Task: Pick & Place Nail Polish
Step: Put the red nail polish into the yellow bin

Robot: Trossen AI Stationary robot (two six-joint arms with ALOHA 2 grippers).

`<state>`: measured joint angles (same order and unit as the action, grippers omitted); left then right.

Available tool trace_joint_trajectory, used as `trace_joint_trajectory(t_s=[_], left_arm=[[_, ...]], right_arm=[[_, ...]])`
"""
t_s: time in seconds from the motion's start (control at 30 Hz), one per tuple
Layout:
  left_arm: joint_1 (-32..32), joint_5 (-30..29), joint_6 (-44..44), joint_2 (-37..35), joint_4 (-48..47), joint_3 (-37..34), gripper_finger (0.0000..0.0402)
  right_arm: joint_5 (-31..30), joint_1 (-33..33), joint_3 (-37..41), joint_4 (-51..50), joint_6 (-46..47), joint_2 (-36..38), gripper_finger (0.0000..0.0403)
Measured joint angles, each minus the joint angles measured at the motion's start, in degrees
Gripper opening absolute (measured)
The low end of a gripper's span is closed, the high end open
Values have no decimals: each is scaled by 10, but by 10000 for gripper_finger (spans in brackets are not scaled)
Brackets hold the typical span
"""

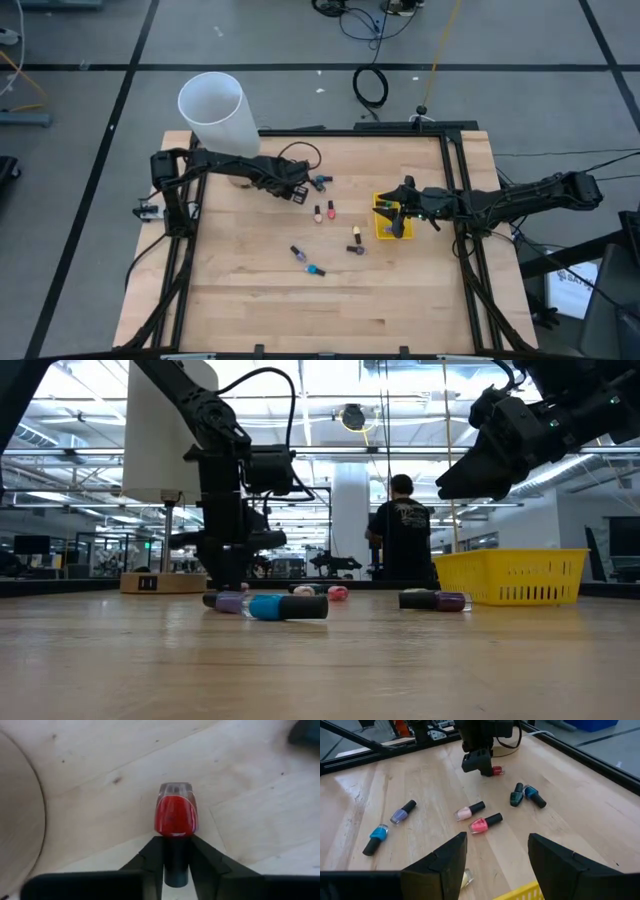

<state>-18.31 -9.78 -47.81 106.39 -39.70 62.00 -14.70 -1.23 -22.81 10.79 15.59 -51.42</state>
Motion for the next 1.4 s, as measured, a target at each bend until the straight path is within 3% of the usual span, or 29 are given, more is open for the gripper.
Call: trace_joint_trajectory(t_s=[0.1,0.53,0.9,1.0,1.17,1.4], left_arm=[[3,-1,24,0,3,0,38],[56,15,189,-23,75,-4,37],[122,11,336,-87,206,-3,37],[141,10,416,-88,263,-3,37],[145,15,453,-89,386,-28,37],[138,122,462,-89,638,-105,37]], right_arm=[[0,0,0,0,0,0,199],[0,0,0,1,2,0,199],[0,0,0,1,5,0,199],[-1,0,0,1,5,0,199],[-1,0,0,1,5,0,199],[-1,0,0,4,4,0,199]])
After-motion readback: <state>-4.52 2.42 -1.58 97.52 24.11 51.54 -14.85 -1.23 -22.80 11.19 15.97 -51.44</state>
